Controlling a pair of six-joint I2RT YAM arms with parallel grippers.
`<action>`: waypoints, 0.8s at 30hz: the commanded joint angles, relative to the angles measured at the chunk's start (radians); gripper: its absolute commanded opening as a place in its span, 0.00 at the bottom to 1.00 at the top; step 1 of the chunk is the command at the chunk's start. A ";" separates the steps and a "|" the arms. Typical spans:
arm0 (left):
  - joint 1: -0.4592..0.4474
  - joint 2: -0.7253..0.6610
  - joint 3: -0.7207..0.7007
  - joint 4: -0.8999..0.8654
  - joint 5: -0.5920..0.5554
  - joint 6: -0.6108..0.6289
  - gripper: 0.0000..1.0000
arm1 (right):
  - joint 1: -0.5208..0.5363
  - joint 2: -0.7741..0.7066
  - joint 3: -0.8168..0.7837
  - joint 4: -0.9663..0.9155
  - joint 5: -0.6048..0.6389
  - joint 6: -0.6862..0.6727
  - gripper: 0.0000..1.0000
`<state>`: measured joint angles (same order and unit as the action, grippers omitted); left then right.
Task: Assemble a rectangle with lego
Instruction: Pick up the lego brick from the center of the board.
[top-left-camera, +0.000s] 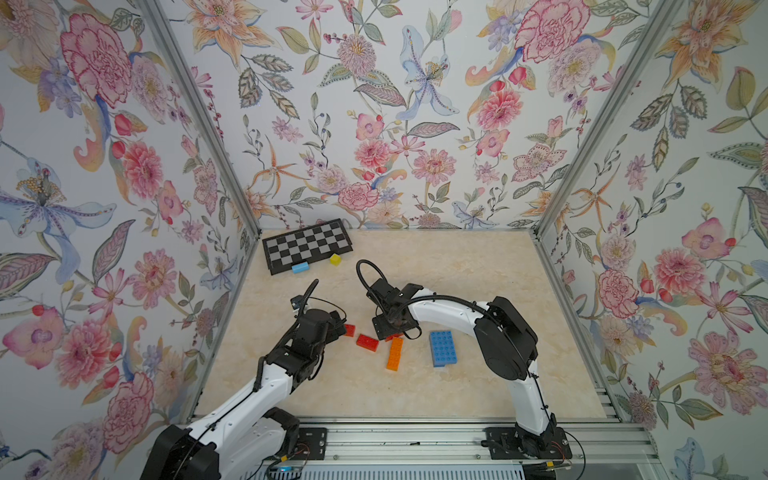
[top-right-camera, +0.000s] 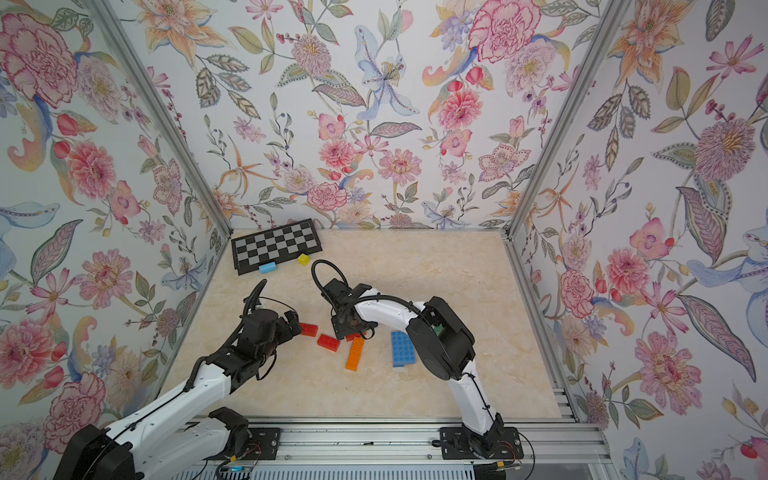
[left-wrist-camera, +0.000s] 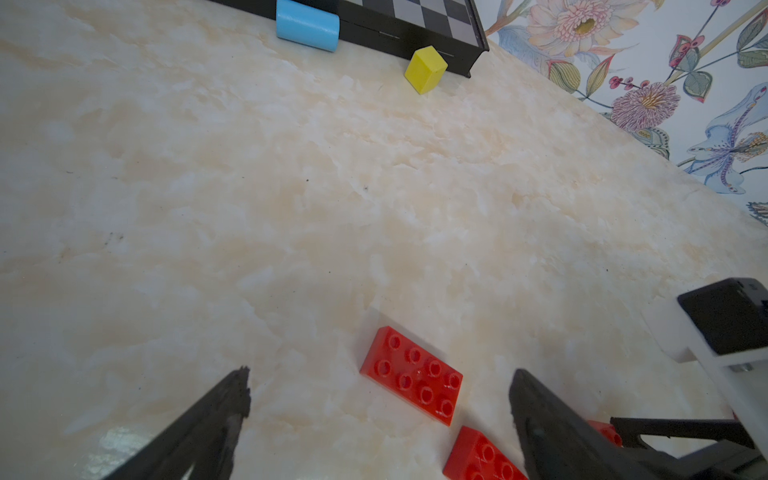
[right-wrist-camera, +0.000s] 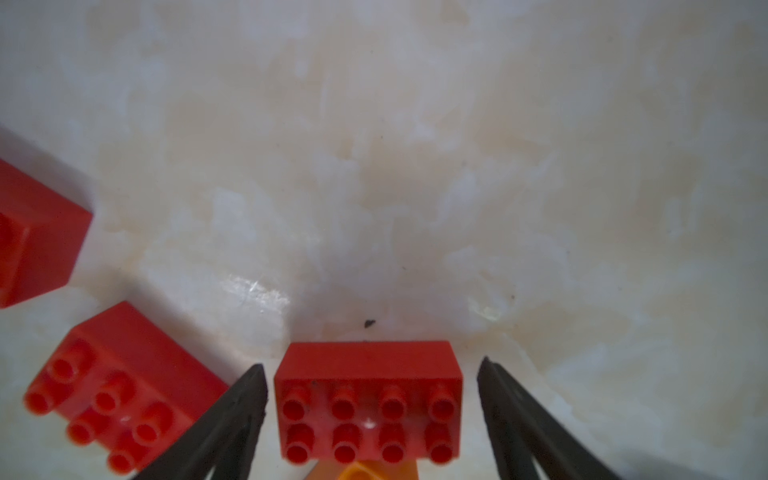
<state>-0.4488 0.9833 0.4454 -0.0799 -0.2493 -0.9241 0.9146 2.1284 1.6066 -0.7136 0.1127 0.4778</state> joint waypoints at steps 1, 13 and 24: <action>0.017 0.005 -0.017 0.015 0.002 0.008 0.99 | -0.004 0.028 0.017 -0.020 0.005 0.022 0.79; 0.033 -0.002 -0.017 0.015 0.012 0.019 0.99 | 0.001 -0.017 -0.004 -0.019 0.011 0.063 0.51; 0.048 0.037 0.035 -0.001 0.055 0.110 0.99 | 0.025 -0.187 -0.035 -0.018 0.113 0.264 0.29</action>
<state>-0.4187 1.0046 0.4465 -0.0776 -0.2146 -0.8619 0.9249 2.0274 1.5955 -0.7124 0.1772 0.6426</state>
